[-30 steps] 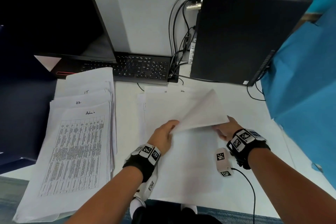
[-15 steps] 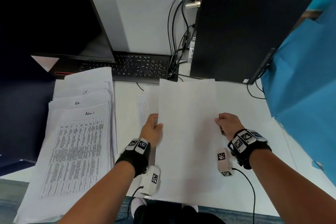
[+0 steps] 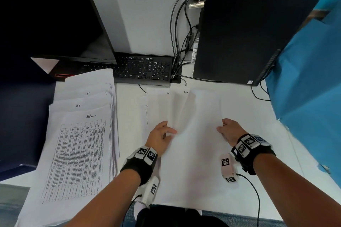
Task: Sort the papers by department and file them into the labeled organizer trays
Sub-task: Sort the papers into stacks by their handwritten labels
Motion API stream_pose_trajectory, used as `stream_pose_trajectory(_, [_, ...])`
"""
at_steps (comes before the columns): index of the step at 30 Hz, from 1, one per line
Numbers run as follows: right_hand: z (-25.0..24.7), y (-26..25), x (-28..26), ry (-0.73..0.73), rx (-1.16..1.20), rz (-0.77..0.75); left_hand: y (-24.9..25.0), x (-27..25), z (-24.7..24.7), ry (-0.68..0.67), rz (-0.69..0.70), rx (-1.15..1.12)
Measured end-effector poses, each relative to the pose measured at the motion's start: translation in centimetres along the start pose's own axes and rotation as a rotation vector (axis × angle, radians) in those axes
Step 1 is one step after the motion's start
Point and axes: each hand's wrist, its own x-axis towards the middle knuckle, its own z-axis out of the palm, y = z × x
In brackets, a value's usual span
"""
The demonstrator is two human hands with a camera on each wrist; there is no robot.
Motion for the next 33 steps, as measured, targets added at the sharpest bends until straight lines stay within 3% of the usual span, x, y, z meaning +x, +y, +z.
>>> stream_pose_trajectory(4, [-0.2, 0.1, -0.3, -0.023, 0.010, -0.009, -0.3, 0.2, -0.1, -0.008, 0.022, 0.074])
stream_pose_trajectory(11, [-0.6, -0.4, -1.6, -0.056, 0.057, -0.087, -0.8, 0.0, 0.4, -0.005, 0.227, 0.018])
stream_pose_trajectory(15, [-0.1, 0.1, -0.5, 0.007, 0.052, -0.035, 0.7, -0.2, -0.9, 0.037, 0.099, -0.076])
stream_pose_trajectory(18, [0.3, 0.6, 0.4, 0.003, 0.025, -0.043, 0.7, 0.6, -1.8, 0.188, -0.037, -0.266])
stream_pose_trajectory(22, [0.5, 0.9, 0.8, -0.005, -0.017, -0.046, 0.0, 2.1, -3.2, 0.211, -0.269, -0.108])
stream_pose_trajectory(30, [0.2, -0.1, -0.3, -0.150, 0.007, -0.044, -0.4, 2.6, -3.2, 0.242, -0.225, -0.152])
stream_pose_trajectory(33, [0.3, 0.4, 0.4, -0.113, 0.029, -0.029, -1.0, 2.3, -3.0, 0.211, -0.153, -0.232])
